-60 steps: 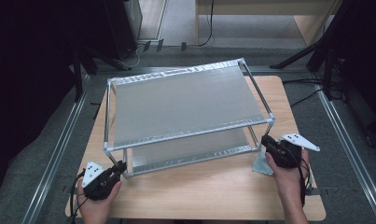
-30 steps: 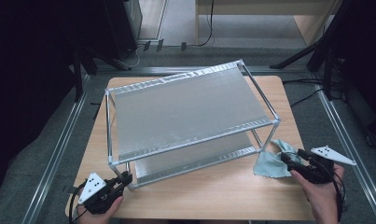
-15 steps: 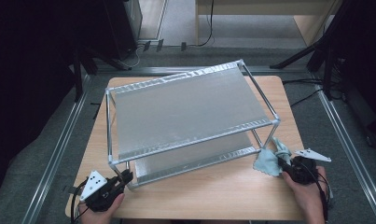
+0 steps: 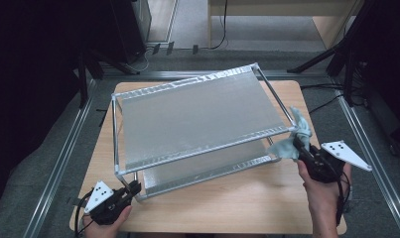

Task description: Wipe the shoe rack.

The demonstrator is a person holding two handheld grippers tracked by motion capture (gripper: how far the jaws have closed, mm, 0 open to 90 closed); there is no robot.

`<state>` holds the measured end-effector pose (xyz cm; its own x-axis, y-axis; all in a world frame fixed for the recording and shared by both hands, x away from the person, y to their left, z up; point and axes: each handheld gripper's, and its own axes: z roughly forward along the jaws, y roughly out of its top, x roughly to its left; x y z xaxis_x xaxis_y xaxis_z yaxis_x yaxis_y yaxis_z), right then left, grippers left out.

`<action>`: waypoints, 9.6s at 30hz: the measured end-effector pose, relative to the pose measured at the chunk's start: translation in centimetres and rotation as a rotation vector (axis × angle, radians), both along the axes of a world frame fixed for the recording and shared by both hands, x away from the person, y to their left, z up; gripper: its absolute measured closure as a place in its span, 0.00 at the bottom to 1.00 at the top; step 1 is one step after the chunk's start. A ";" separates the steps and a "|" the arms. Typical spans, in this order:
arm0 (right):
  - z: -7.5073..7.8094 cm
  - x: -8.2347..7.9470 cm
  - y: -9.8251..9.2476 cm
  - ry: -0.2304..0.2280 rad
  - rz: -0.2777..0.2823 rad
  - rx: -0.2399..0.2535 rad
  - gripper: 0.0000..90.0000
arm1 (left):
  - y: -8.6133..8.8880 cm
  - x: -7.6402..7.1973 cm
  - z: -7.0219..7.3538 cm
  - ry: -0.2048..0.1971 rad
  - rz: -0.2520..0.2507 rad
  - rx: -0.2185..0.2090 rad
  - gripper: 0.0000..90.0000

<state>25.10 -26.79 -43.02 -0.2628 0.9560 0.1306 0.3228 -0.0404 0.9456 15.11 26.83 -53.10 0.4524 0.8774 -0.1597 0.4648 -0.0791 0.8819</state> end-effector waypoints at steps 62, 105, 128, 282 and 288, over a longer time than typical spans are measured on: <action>2.0 -1.5 0.5 -0.014 -0.061 0.060 0.86 | -1.2 -1.2 1.7 -0.054 -0.127 -0.009 0.87; 2.0 -5.1 22.5 -0.090 0.552 -0.086 0.87 | -8.5 -1.7 1.8 -0.030 -0.253 -0.015 0.88; 3.1 4.8 2.9 -0.030 -0.063 -0.046 0.89 | -7.0 -1.9 1.7 -0.030 -0.238 -0.018 0.88; -11.8 0.9 12.5 0.284 0.229 -0.231 0.86 | -8.1 -1.5 1.4 -0.030 -0.309 -0.048 0.88; -12.2 -3.3 20.3 0.297 0.532 -0.226 0.84 | -8.4 -1.5 1.4 -0.030 -0.312 -0.050 0.87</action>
